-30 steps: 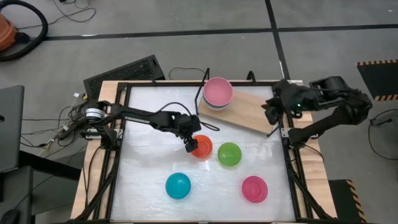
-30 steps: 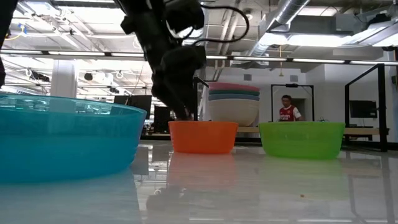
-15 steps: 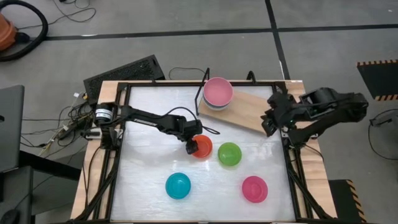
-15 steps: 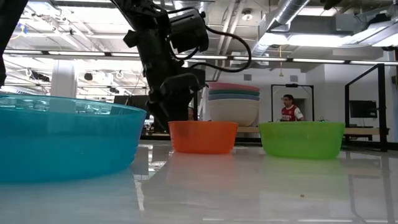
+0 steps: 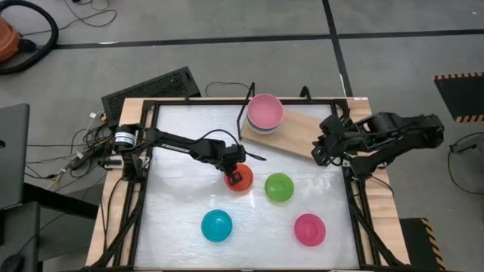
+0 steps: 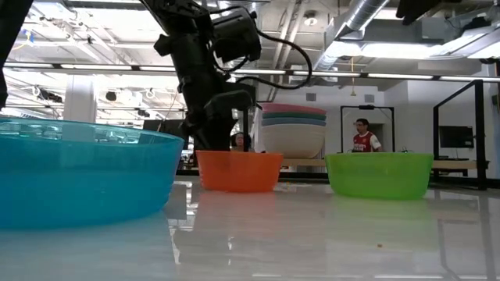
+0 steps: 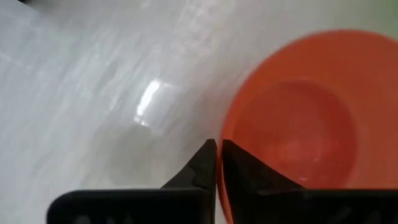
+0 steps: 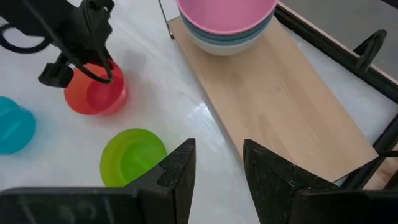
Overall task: Place and stack bowls onto a shelf
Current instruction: Put the orange bowl on the shelf
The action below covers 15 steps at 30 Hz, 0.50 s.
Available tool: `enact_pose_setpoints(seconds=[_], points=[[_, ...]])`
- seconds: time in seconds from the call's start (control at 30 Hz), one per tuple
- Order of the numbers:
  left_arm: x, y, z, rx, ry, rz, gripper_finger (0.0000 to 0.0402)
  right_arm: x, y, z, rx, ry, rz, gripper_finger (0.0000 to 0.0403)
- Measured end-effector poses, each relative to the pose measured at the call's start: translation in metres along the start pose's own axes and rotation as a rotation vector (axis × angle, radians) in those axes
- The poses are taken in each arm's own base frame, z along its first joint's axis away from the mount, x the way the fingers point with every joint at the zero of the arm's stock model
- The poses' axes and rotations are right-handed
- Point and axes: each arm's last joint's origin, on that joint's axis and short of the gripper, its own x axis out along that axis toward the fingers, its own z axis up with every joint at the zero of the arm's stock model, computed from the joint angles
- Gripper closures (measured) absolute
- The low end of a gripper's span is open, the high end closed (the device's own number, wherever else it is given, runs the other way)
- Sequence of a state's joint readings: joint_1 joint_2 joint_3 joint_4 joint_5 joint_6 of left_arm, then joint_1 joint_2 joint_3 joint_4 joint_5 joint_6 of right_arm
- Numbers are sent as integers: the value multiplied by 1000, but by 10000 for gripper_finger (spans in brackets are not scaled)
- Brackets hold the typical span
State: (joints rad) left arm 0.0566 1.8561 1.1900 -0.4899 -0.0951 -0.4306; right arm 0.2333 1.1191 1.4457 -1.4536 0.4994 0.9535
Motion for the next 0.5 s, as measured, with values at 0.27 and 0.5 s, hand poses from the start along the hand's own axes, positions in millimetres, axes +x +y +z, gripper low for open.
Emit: enact_pose_setpoints(seconds=[0.27,0.5], points=[[-38,2,15,14,-162,100,401,2,3,1,29,-52,-4,243],[-98,3,45,50,-430,309,401,3,9,10,5,-193,-18,243]])
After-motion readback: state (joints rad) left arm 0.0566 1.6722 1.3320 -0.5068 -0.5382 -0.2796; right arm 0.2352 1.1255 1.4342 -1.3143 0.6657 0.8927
